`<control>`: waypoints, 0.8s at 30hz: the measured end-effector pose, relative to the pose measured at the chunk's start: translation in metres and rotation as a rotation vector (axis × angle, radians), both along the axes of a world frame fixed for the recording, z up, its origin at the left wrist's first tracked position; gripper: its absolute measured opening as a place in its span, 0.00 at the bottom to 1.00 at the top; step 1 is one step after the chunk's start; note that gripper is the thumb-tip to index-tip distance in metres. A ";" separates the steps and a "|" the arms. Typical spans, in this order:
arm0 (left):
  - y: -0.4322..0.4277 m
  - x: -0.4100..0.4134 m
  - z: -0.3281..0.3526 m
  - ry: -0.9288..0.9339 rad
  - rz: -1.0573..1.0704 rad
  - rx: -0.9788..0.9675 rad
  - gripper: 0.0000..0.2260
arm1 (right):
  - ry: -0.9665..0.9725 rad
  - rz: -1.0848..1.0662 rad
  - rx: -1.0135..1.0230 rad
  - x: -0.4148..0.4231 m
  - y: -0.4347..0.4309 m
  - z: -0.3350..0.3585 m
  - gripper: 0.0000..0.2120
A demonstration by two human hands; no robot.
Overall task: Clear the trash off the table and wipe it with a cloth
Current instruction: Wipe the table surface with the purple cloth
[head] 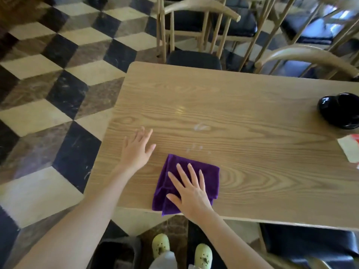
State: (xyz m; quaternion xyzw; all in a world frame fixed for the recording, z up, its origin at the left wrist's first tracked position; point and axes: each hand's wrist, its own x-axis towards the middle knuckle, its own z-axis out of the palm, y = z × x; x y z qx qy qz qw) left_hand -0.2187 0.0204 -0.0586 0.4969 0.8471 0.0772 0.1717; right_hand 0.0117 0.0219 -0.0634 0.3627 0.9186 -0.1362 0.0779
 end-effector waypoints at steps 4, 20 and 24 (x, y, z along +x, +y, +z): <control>0.022 -0.028 -0.021 0.137 -0.037 0.004 0.27 | -0.019 -0.007 0.070 -0.002 -0.002 -0.021 0.29; 0.028 -0.029 -0.043 0.272 0.006 0.118 0.29 | 0.039 -0.332 0.071 -0.117 0.228 -0.020 0.27; 0.027 -0.027 -0.039 0.288 -0.010 0.102 0.30 | 0.033 -0.232 0.115 -0.095 0.189 -0.018 0.28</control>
